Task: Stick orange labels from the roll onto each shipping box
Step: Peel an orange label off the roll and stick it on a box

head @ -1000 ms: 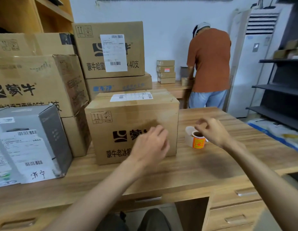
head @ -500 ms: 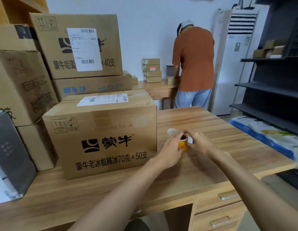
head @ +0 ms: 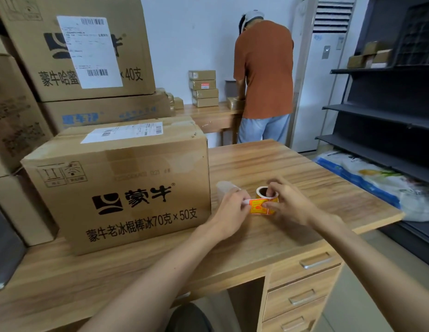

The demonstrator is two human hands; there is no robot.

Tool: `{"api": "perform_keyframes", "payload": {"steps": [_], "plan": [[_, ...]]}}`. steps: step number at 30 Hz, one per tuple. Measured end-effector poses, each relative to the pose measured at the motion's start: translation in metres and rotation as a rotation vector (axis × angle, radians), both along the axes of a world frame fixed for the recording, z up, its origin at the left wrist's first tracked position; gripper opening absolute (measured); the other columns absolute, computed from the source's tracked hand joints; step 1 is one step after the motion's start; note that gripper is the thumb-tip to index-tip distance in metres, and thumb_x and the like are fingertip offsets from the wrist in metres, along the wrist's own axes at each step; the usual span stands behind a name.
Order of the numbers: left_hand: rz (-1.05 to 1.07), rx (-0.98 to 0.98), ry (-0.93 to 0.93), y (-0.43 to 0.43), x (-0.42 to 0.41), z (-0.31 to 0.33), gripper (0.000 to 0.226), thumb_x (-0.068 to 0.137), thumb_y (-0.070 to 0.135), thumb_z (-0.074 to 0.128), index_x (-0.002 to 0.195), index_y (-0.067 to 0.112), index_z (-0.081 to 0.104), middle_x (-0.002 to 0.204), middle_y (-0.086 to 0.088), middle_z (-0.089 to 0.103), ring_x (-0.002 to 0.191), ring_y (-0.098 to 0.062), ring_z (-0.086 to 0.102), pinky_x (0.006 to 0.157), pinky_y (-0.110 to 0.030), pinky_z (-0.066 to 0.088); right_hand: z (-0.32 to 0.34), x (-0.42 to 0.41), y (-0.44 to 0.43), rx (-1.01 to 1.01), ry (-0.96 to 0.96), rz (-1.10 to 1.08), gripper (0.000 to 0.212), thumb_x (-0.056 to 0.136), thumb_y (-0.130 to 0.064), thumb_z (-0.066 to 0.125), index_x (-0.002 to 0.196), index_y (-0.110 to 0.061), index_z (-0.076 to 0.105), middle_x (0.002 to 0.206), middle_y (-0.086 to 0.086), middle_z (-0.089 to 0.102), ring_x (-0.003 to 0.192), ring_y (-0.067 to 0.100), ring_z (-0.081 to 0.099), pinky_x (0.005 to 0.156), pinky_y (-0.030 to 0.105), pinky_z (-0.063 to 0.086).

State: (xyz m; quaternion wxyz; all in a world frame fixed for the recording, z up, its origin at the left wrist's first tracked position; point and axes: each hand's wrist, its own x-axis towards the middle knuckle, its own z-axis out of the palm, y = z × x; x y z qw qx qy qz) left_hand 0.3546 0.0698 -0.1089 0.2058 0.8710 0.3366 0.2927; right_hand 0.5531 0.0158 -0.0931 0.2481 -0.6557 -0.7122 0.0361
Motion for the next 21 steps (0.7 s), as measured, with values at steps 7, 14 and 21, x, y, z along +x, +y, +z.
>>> {"api": "perform_keyframes", "payload": {"steps": [7,14,21], "plan": [[-0.175,-0.154,0.002,-0.023,-0.013,0.007,0.01,0.097,0.007,0.059,0.089,0.013,0.063,0.091,-0.009,0.061,0.061,-0.009,0.063,0.056,-0.026,0.055,-0.005,0.0,-0.037,0.024,0.051,0.015,0.024,0.082,-0.026,0.079,0.087,-0.016,0.058,0.113,-0.005,0.047,0.082,-0.005,0.046,0.074,0.025,0.037],[-0.182,-0.35,-0.086,-0.024,-0.026,0.003,0.015,0.102,0.005,0.053,0.098,-0.002,0.065,0.074,-0.007,0.066,0.06,-0.009,0.061,0.061,-0.03,0.057,-0.01,-0.013,-0.039,0.069,0.098,-0.007,0.025,0.079,-0.019,0.081,0.084,-0.014,0.057,0.116,0.003,0.051,0.092,0.014,0.052,0.075,0.022,0.032],[-0.146,-0.474,-0.135,-0.017,-0.023,-0.006,0.014,0.102,0.011,0.057,0.096,0.005,0.068,0.067,-0.004,0.065,0.064,-0.024,0.063,0.068,-0.048,0.06,-0.008,-0.024,-0.054,0.18,0.02,-0.123,0.035,0.083,-0.035,0.075,0.106,-0.019,0.053,0.119,-0.006,0.043,0.09,0.015,0.055,0.071,0.035,0.045]]}}
